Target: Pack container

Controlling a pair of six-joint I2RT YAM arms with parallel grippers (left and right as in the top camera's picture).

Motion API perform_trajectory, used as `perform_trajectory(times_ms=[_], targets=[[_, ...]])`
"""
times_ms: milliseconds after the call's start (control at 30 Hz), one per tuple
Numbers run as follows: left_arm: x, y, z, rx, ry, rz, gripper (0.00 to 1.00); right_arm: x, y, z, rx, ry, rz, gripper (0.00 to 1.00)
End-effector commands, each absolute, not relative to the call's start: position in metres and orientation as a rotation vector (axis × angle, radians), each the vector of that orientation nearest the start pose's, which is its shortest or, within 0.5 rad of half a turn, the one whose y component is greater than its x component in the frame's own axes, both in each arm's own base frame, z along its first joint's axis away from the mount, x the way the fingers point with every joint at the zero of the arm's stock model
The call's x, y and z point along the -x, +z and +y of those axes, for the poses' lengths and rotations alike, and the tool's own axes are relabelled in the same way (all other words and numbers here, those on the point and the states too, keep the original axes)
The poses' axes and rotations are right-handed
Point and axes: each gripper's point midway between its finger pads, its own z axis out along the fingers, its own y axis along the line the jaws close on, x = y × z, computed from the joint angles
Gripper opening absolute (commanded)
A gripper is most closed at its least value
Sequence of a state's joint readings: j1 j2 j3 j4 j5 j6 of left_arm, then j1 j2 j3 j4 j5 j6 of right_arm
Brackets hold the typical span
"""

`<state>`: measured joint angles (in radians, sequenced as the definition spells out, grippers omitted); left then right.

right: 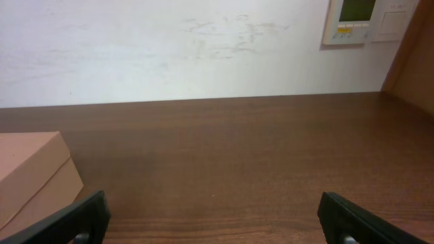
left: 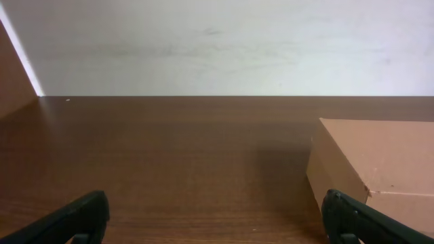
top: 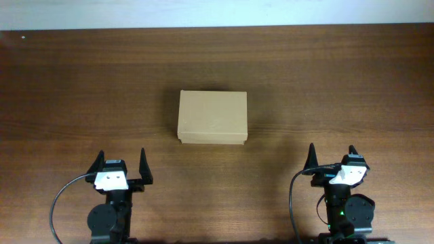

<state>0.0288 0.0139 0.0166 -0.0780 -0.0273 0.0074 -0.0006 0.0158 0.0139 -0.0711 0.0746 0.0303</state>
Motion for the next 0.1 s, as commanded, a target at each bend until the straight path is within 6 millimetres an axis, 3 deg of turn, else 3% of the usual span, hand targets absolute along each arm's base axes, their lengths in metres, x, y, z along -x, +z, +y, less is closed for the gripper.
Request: perform_trajectory(times_ms=[0, 67], targets=[[-0.2456, 0.157, 0.013, 0.038, 0.063, 1.646, 1.0, -0.2455, 0.157, -0.0166, -0.106, -0.045, 1.641, 0.99], [-0.2456, 0.157, 0.013, 0.038, 0.063, 1.646, 0.99, -0.2455, 0.1571, -0.0166, -0.106, -0.045, 1.64, 0.99]])
